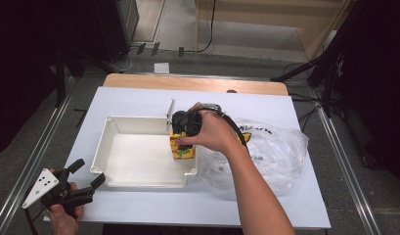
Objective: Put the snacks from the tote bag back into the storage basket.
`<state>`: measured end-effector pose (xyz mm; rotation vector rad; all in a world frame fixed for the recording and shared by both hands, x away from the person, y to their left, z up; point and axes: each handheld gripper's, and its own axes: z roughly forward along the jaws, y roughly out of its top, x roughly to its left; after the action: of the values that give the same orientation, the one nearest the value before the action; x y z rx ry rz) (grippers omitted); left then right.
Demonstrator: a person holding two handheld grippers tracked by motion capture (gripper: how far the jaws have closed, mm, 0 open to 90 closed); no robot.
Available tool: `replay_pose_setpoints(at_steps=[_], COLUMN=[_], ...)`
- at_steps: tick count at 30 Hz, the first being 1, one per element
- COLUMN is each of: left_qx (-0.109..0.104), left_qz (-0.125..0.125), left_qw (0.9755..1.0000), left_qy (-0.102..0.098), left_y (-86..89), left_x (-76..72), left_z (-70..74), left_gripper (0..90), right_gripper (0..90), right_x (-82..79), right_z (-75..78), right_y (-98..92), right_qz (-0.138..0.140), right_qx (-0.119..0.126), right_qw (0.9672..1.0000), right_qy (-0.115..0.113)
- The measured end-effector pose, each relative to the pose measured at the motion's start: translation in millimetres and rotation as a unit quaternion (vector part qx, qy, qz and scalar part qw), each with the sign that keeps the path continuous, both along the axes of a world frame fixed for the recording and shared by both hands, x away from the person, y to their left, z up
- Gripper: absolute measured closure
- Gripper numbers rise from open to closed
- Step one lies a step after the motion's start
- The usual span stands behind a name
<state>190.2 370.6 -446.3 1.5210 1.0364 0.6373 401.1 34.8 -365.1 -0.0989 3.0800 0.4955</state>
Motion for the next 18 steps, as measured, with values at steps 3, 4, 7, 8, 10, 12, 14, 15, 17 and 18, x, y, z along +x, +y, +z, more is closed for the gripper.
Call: replay_pose_setpoints(at_steps=[3, 4, 7, 8, 10, 12, 14, 15, 17, 18], left_qx=[0.0, 0.0, 0.0, 0.0, -0.001, -0.001, -0.001, -0.001, 0.0, 0.0], left_qz=[0.0, 0.0, 0.001, 0.002, 0.002, 0.001, 0.002, 0.002, 0.001, 0.001], left_qw=[1.0, 1.0, 1.0, 1.0, 1.0, 1.0, 1.0, 1.0, 1.0, 1.0], left_qy=[0.0, 0.0, 0.001, 0.001, 0.0, 0.0, 0.0, 0.0, 0.0, 0.0], left_y=[0.3, 0.3, 0.3, 0.3, 0.2, 0.3, 0.2, 0.2, -0.1, -0.1], left_x=[-0.1, -0.1, 0.0, 0.1, 0.2, 0.2, 0.2, 0.2, 0.1, 0.1], left_z=[0.0, 0.0, 0.0, 0.0, 0.0, -0.1, -0.1, -0.1, 0.0, 0.0], left_gripper=[7.0, 7.0, 7.0, 7.0, 7.0, 7.0, 7.0, 7.0, 7.0, 7.0], right_gripper=[51.7, 51.6, 51.3, 51.1, 50.3, 48.2, 44.8, 43.3, 39.4, 39.4], right_x=[0.2, 0.4, -0.3, -0.2, 0.4, 1.1, 1.1, 1.6, 1.8, 1.8], right_z=[-1.8, -2.6, -4.2, -4.3, -4.0, -1.8, 1.0, 2.6, 6.2, 6.2], right_y=[-0.6, -0.8, -1.4, -1.9, -3.3, -5.3, -7.3, -8.4, -12.3, -12.3], right_qz=[0.003, 0.003, 0.0, 0.001, 0.0, 0.0, -0.004, -0.002, -0.008, -0.008], right_qx=[0.001, 0.001, -0.009, -0.011, -0.011, -0.006, -0.003, -0.001, 0.004, 0.004], right_qw=[1.0, 1.0, 1.0, 0.9999, 0.9999, 0.9999, 0.9998, 0.9999, 0.9998, 0.9998], right_qy=[0.0, 0.0, 0.004, 0.005, 0.006, 0.016, 0.022, 0.016, 0.017, 0.017])
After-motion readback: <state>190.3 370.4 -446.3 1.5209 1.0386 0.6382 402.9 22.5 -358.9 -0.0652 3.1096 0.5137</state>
